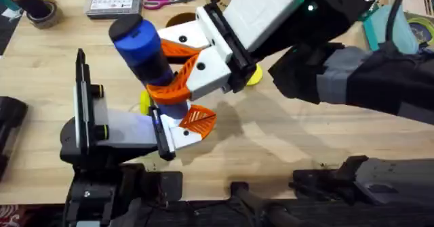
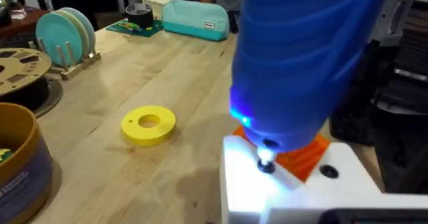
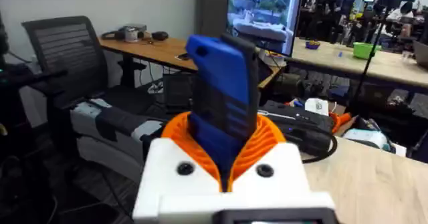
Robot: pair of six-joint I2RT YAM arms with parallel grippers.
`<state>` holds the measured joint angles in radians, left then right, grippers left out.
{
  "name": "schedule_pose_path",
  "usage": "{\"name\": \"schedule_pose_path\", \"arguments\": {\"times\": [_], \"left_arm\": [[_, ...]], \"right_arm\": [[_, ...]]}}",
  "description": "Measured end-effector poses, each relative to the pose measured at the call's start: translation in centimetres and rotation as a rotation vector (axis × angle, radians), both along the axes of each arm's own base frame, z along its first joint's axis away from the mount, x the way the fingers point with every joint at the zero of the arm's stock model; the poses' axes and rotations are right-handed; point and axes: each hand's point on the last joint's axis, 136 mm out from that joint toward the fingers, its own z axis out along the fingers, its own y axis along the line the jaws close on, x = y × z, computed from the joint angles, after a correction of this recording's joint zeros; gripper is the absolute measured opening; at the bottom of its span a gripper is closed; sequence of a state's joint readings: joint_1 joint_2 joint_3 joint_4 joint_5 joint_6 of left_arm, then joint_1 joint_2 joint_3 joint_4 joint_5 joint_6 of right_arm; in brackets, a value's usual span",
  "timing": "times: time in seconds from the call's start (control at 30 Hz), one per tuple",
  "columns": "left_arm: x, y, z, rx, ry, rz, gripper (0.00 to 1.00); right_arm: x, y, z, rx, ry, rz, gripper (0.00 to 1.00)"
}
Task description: Pick up the gripper from the table and insert it into the empty holder that is missing its gripper. Then pick up a screw, insert it into the mounting hole, and use the screwdriver to tighten it. Finally, clean up the table by picking up the vegetable and placing it into the bucket.
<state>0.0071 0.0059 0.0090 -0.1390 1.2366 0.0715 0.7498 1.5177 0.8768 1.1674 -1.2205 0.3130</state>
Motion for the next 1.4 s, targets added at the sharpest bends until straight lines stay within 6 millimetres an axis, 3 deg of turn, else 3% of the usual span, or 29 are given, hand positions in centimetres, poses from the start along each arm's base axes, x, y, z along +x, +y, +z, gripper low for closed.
{"name": "schedule_pose_path", "arguments": {"times": [0.8,1.13,1.4], "left_arm": [[0.0,0.0,0.0,0.000,-0.001,0.000,0.004],[0.0,0.0,0.0,0.000,-0.001,0.000,0.004],[0.0,0.0,0.0,0.000,-0.001,0.000,0.004]], "right_arm": [[0.1,-0.1,0.9,0.028,0.002,-0.015,0.024],[3.3,1.1,6.6,-0.046,0.055,-0.054,0.024],[4.4,0.9,8.5,-0.057,0.025,-0.087,0.024]]}}
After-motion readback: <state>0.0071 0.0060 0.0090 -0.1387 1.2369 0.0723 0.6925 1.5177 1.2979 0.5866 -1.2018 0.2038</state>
